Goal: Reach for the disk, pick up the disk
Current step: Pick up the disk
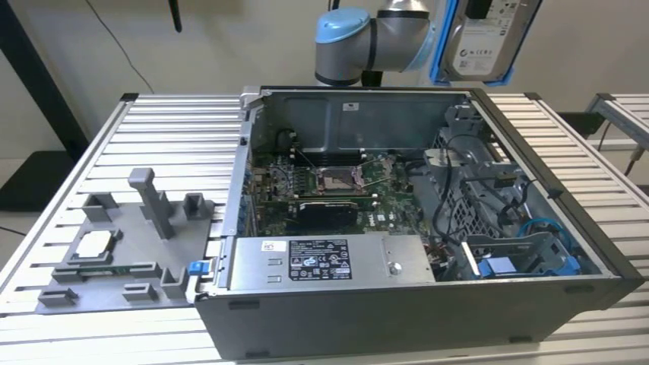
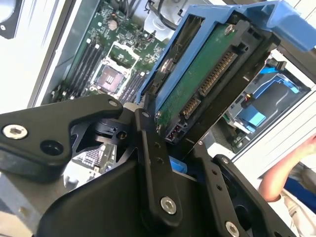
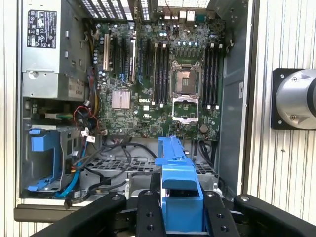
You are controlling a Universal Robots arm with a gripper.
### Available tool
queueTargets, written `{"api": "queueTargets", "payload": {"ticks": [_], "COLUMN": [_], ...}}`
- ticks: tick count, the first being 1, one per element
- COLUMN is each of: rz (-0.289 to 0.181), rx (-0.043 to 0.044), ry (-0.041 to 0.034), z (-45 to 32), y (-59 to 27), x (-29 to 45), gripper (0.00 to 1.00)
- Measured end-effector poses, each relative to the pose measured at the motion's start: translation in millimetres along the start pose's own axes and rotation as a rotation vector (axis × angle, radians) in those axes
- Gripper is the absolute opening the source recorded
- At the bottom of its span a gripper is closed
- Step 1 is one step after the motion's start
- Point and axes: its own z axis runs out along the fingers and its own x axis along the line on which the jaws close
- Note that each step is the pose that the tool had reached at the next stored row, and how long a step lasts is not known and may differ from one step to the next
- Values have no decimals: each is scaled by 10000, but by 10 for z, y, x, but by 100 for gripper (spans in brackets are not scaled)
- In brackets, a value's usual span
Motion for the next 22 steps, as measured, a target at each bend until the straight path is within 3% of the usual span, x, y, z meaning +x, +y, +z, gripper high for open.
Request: {"api": "queueTargets", "payload": {"ticks": [22], "rz": [1], "rx": [-8], "ry": [1], "z": [-3], "y": [2], "x": [314], "gripper": [0]}}
